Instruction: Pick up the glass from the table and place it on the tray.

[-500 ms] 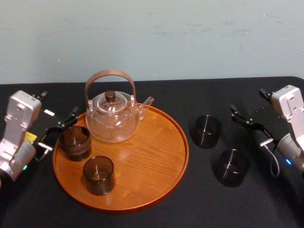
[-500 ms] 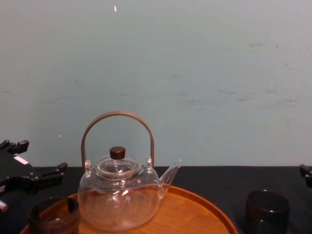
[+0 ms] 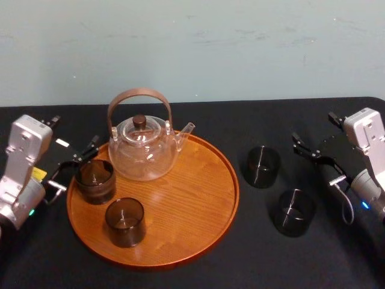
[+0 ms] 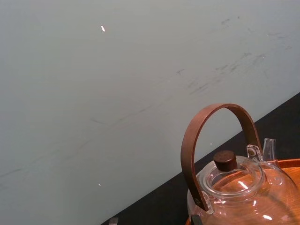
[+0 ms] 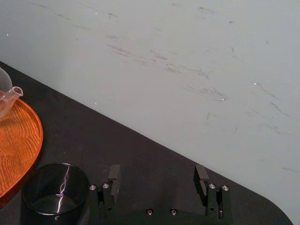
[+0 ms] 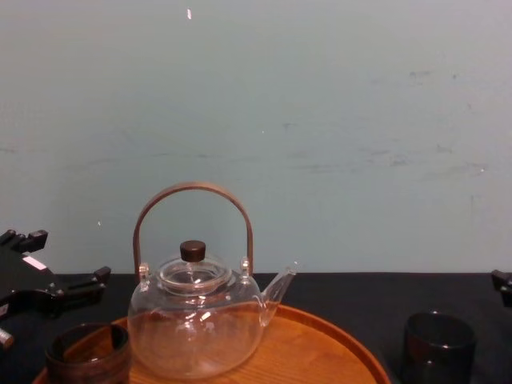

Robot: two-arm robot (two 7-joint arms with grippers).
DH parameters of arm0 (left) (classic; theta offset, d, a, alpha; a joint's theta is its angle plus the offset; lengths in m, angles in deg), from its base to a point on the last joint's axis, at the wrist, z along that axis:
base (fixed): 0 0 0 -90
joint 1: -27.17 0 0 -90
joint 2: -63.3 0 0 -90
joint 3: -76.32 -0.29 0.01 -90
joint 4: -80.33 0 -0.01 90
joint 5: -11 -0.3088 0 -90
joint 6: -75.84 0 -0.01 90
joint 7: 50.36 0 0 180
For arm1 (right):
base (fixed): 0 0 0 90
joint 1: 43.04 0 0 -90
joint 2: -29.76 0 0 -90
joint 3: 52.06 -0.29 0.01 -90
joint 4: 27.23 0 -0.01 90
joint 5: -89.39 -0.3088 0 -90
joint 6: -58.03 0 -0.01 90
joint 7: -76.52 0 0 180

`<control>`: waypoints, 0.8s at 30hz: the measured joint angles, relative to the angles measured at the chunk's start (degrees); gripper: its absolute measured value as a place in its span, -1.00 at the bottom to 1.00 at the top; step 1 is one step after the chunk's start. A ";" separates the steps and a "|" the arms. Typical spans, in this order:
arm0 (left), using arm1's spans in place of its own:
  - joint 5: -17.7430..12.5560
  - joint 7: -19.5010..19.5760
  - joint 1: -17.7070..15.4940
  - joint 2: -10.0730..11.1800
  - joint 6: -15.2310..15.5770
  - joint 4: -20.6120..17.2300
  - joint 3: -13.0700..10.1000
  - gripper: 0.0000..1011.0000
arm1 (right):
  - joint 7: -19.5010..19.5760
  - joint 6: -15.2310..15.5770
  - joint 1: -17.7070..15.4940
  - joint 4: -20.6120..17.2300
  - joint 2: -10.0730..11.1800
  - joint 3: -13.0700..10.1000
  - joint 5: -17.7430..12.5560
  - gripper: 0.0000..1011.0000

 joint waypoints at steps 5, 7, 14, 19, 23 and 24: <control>0.00 0.00 0.00 0.00 0.00 0.00 0.00 0.98 | 0.00 0.00 0.00 0.00 0.00 0.00 0.00 0.98; 0.00 0.00 0.00 0.00 0.00 0.00 0.00 0.98 | 0.00 0.00 0.00 0.00 0.00 0.00 0.00 0.98; 0.00 0.00 0.00 0.00 0.00 0.00 0.00 0.98 | 0.00 0.00 0.00 0.00 0.00 0.00 0.00 0.98; 0.00 0.00 0.00 0.00 0.00 0.00 0.00 0.98 | 0.00 0.00 0.00 0.00 0.00 0.00 0.00 0.98; 0.00 0.00 0.00 0.00 0.00 0.00 0.00 0.98 | 0.00 0.00 0.00 0.00 0.00 0.00 0.00 0.98; 0.00 0.00 0.00 0.00 0.00 0.00 0.00 0.98 | 0.00 0.00 0.00 0.00 0.00 0.00 0.00 0.98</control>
